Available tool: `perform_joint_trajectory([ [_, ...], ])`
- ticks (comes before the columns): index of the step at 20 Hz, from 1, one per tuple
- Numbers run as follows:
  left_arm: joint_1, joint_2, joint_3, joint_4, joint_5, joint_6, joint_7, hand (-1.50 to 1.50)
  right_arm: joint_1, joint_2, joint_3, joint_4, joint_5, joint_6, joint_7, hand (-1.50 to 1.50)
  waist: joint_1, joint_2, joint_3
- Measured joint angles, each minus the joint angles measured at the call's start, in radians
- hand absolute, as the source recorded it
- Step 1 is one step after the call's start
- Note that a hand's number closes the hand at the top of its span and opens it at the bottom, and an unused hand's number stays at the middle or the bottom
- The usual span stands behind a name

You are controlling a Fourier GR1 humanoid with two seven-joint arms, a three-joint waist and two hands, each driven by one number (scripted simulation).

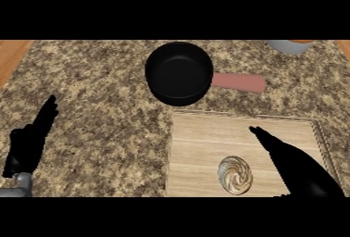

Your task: Pick the cupcake from the tray and place it in the pot

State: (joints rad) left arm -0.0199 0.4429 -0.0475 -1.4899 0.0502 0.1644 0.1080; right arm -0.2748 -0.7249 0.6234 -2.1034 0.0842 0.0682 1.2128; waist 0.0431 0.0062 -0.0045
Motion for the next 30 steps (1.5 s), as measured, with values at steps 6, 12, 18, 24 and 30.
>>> perform_joint_trajectory([
  [6, 0.018, -0.012, 0.008, -0.002, -0.004, 0.005, -0.003, 0.0, -0.096, 0.075, 0.063, 0.135, -0.005, 0.028, 0.013, -1.5, -0.012, -0.004, 0.001],
  [12, 0.028, -0.019, 0.013, -0.008, -0.014, 0.006, -0.002, 0.0, -0.165, 0.149, 0.093, 0.254, -0.019, 0.043, 0.023, -1.5, -0.024, -0.006, 0.002],
  [18, 0.044, -0.019, 0.037, 0.004, -0.005, -0.012, -0.024, 0.0, -0.172, 0.192, 0.126, 0.315, 0.012, 0.04, 0.027, -1.5, -0.033, -0.008, 0.003],
  [24, 0.048, -0.014, 0.049, -0.022, -0.007, -0.023, -0.002, 0.0, -0.169, 0.238, 0.137, 0.392, 0.05, 0.039, 0.012, -1.5, -0.035, -0.008, 0.003],
  [30, 0.062, -0.022, 0.06, -0.033, -0.016, -0.03, -0.004, 0.0, -0.155, 0.265, 0.138, 0.414, 0.062, 0.047, 0.0, 1.5, -0.039, -0.009, 0.003],
])
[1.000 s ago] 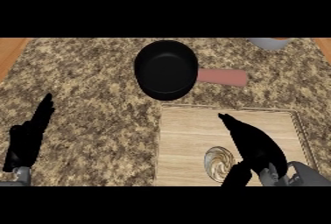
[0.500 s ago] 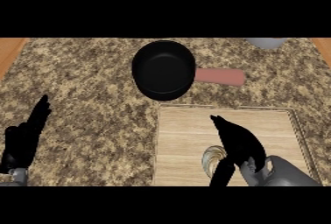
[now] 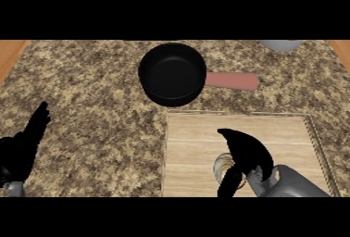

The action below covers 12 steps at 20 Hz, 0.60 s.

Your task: Pick the cupcake from the tray and place it in the pot

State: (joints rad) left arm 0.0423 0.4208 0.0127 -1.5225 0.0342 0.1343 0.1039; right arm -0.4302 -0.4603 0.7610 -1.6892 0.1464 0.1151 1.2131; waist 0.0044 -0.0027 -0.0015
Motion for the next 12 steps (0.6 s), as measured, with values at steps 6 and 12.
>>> perform_joint_trajectory([
  [6, -0.004, -0.012, 0.009, -0.025, -0.009, -0.007, 0.031, 0.0, -0.006, 0.001, -0.01, 0.023, 0.051, 0.032, -0.063, 1.5, -0.001, -0.005, -0.003],
  [12, -0.001, -0.026, 0.014, -0.036, -0.026, -0.013, 0.037, 0.0, 0.001, 0.034, -0.026, 0.022, 0.092, 0.054, -0.067, 1.5, -0.004, -0.004, -0.003],
])
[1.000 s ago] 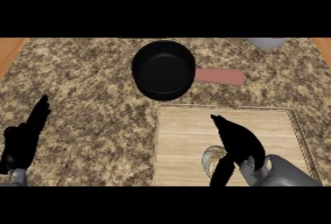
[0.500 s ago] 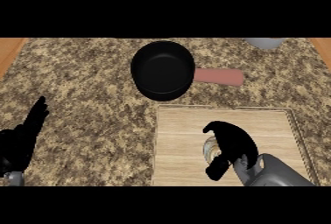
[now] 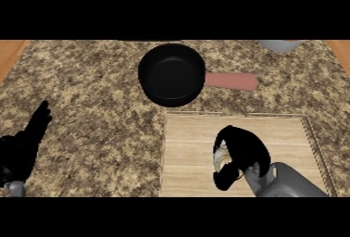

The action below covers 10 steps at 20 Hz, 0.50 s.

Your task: Pick the cupcake from the tray and place it in the pot

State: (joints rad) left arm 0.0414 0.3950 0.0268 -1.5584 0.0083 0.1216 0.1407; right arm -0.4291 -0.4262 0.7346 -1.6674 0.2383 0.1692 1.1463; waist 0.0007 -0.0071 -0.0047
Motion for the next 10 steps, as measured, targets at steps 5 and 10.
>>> perform_joint_trajectory([
  [5, 0.0, -0.018, -0.006, 0.009, -0.017, -0.003, -0.018, 0.0, -0.059, 0.09, 0.046, 0.022, 0.047, 0.02, -0.026, 1.5, 0.012, 0.004, 0.001],
  [10, -0.042, -0.02, -0.028, 0.023, -0.022, -0.024, -0.019, 0.0, -0.288, 0.301, 0.151, 0.137, 0.104, 0.034, -0.087, 1.5, 0.07, 0.014, 0.001],
])
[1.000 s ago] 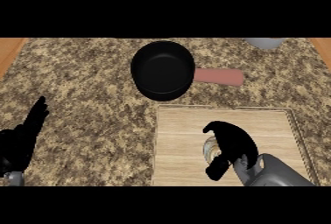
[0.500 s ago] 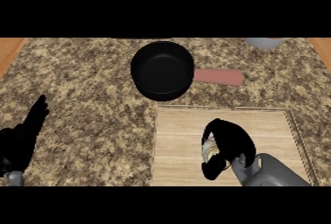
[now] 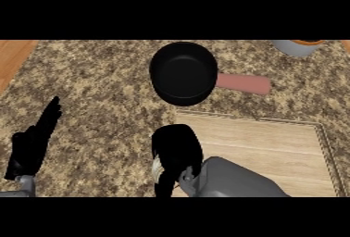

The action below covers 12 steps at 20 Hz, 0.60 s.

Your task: Pick the cupcake from the tray and place it in the pot

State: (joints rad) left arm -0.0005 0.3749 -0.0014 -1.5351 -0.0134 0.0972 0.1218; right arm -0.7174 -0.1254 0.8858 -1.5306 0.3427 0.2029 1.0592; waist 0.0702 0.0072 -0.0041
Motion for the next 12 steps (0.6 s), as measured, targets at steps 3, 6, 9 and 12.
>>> perform_joint_trajectory([
  [3, -0.011, -0.005, -0.009, 0.009, -0.007, -0.003, 0.004, 0.0, -0.142, 0.061, 0.046, 0.088, 0.032, -0.018, -0.015, 1.5, 0.01, 0.0, 0.0],
  [6, -0.014, -0.003, -0.004, 0.019, -0.01, -0.003, 0.002, 0.0, -0.289, 0.09, 0.051, 0.141, 0.073, -0.042, -0.01, 1.5, 0.01, -0.003, 0.0],
  [9, -0.021, -0.003, 0.002, 0.016, -0.007, -0.002, 0.019, 0.0, -0.405, 0.103, 0.048, 0.161, 0.139, -0.078, 0.008, 1.5, -0.003, -0.009, 0.001],
  [12, -0.022, 0.002, 0.01, 0.017, -0.005, -0.004, 0.021, 0.0, -0.516, 0.109, 0.025, 0.186, 0.219, -0.112, 0.03, 1.5, -0.013, -0.012, 0.001],
])
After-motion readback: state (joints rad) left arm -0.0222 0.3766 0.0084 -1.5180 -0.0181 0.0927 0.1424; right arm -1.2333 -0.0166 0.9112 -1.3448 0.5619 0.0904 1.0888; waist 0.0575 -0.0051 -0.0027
